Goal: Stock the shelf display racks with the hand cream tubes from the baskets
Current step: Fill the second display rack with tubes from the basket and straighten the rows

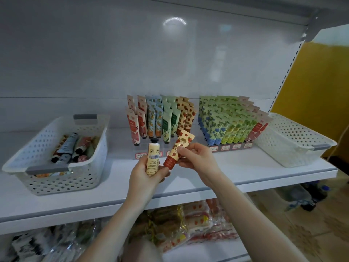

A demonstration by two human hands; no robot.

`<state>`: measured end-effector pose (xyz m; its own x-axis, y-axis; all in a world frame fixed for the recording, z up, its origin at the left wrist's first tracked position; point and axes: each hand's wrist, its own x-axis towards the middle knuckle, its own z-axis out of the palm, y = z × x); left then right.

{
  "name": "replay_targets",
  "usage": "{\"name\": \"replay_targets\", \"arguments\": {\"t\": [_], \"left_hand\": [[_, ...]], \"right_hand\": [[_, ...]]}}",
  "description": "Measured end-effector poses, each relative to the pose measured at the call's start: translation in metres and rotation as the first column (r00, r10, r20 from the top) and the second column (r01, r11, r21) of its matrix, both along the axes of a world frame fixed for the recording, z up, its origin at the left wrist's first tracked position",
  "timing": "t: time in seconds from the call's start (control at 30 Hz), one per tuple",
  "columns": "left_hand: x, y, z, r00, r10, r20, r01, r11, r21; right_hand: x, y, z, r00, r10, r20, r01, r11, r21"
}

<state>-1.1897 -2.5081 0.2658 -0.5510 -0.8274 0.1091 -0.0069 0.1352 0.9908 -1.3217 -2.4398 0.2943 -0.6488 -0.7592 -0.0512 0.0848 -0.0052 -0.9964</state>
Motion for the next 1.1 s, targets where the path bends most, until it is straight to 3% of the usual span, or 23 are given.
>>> {"name": "replay_targets", "arguments": {"t": [0.13, 0.23, 0.43, 0.53, 0.63, 1.1], "left_hand": [[-0.008, 0.000, -0.008, 0.990, 0.076, 0.115, -0.055, 0.982, -0.182], [-0.014, 0.001, -0.011, 0.985, 0.086, 0.151, -0.052, 0.975, -0.217], [-0.022, -0.008, -0.014, 0.993, 0.058, 0.098, -0.050, 0.995, -0.082], [-0.016, -0.014, -0.015, 0.997, 0.060, 0.040, -0.060, 0.998, 0.013], [-0.011, -0.020, -0.018, 0.997, 0.070, 0.041, -0.071, 0.997, 0.029], [0.000, -0.030, -0.020, 0.993, 0.101, 0.060, -0.101, 0.995, -0.009]], "right_hand": [[-0.004, -0.002, -0.007, 0.998, -0.025, -0.049, 0.027, 0.999, 0.035], [-0.009, -0.004, -0.011, 0.996, -0.044, -0.077, 0.049, 0.997, 0.061], [-0.032, -0.009, 0.003, 0.976, -0.152, -0.158, 0.156, 0.988, 0.016], [-0.059, -0.019, 0.017, 0.885, -0.297, -0.359, 0.308, 0.951, -0.029], [-0.077, -0.032, 0.019, 0.774, -0.303, -0.556, 0.366, 0.931, 0.002], [-0.085, -0.065, -0.004, 0.707, -0.241, -0.664, 0.346, 0.938, 0.028]]}}
